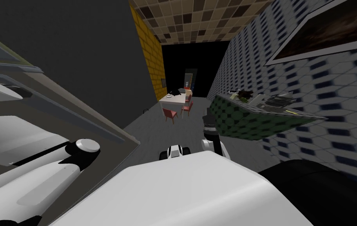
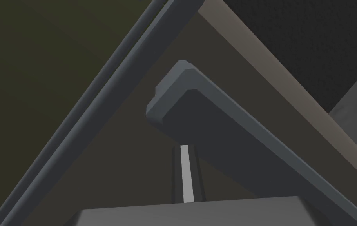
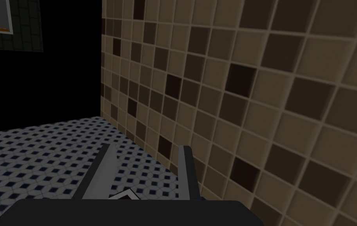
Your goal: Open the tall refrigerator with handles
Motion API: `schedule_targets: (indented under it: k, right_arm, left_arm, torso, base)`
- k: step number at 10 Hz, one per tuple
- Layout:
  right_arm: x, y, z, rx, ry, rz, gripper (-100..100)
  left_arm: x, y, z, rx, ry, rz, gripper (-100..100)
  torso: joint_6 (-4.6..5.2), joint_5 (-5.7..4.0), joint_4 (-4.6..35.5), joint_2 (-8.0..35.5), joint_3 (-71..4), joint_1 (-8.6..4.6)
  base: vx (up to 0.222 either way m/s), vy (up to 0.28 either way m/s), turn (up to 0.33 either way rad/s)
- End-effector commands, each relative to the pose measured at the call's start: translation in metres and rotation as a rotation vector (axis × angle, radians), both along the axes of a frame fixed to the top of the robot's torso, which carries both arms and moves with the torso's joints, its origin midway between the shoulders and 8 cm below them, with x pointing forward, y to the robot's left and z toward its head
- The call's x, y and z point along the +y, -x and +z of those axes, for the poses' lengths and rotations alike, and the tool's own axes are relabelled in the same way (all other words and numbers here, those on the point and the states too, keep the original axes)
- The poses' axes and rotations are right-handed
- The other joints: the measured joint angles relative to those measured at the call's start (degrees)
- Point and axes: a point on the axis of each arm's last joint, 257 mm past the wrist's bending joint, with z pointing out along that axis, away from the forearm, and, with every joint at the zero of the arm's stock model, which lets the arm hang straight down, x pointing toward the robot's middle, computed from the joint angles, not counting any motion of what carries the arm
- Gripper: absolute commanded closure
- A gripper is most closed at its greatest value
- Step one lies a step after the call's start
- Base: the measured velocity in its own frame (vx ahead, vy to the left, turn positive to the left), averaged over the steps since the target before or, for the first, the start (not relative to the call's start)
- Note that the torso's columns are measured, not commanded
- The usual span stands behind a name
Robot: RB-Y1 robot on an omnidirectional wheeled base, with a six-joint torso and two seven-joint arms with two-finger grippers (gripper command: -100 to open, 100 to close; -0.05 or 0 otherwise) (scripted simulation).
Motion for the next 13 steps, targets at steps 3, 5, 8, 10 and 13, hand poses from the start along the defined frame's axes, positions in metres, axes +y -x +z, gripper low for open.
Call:
schedule_targets:
  k: [3,5,8,10,13]
  right_arm:
    - [0.0,0.0,0.0,0.0,0.0,0.0,0]
    - [0.0,0.0,0.0,0.0,0.0,0.0,0]
    - [0.0,0.0,0.0,0.0,0.0,0.0,0]
    - [0.0,0.0,0.0,0.0,0.0,0.0,0]
    - [0.0,0.0,0.0,0.001,0.0,-0.001,0]
  left_arm:
    - [-0.029,-0.043,0.0,0.004,0.0,-0.125,100]
    - [-0.039,-0.055,0.0,0.004,0.0,-0.161,100]
    - [-0.059,-0.077,0.001,0.003,-0.002,-0.231,100]
    - [-0.069,-0.087,0.002,0.003,-0.003,-0.266,100]
    - [-0.058,-0.076,0.005,0.0,-0.001,-0.228,-100]
  torso:
    - [0.01,0.05,-0.1,-0.32,-0.21,0.19]
    - [-0.02,-0.04,-0.06,-0.28,-0.15,-0.08]
    - [-0.02,0.05,-0.06,-0.27,-0.15,0.18]
    - [0.01,-0.04,-0.02,-0.09,-0.05,-0.1]
    - [0.0,0.05,-0.32,-1.11,-0.68,0.16]
  base:
    - [-0.297,-0.024,-0.028]
    - [-0.271,-0.051,-0.017]
    - [-0.274,-0.02,-0.033]
    - [-0.285,-0.029,-0.03]
    - [0.054,0.015,0.017]
